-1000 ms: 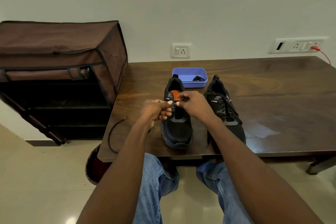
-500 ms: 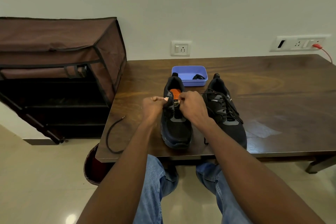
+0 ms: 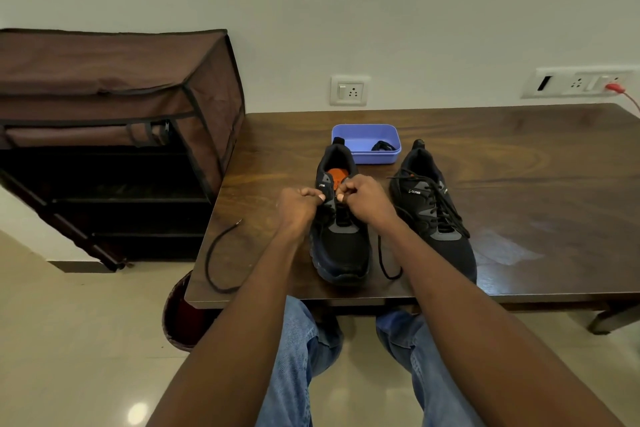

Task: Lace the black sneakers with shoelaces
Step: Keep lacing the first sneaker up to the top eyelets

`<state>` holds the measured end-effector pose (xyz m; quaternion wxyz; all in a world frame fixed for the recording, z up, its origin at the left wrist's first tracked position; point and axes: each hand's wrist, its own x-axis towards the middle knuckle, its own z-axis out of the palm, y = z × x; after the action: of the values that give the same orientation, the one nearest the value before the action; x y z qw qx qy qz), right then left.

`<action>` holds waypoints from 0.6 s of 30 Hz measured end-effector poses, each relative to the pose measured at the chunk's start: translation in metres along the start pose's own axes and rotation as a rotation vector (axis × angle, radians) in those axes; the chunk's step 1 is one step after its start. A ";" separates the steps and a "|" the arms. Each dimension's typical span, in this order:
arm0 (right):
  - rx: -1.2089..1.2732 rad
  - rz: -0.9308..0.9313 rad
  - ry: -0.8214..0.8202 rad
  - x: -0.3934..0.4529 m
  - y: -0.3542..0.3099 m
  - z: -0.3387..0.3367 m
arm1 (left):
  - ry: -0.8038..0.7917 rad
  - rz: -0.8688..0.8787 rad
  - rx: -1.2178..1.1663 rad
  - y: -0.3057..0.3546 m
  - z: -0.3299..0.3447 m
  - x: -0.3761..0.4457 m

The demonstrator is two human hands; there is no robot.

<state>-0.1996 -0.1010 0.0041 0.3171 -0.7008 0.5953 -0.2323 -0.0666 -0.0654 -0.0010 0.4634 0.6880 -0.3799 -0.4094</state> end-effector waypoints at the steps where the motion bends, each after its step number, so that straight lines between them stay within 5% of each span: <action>1: 0.026 0.004 0.002 -0.001 0.000 0.001 | -0.003 -0.005 0.000 0.000 0.000 0.001; 8: 0.074 -0.036 0.058 -0.001 0.001 0.009 | -0.007 0.006 0.020 0.000 0.000 -0.001; 15: -0.311 -0.139 0.070 -0.002 -0.002 -0.001 | -0.004 0.022 0.040 0.004 -0.003 -0.001; 18: -0.287 -0.154 0.065 0.001 0.000 0.002 | -0.051 0.034 0.050 0.007 -0.003 -0.003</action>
<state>-0.1984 -0.1016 0.0028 0.1752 -0.7746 0.5769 -0.1911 -0.0661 -0.0640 0.0073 0.4430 0.6821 -0.4135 -0.4093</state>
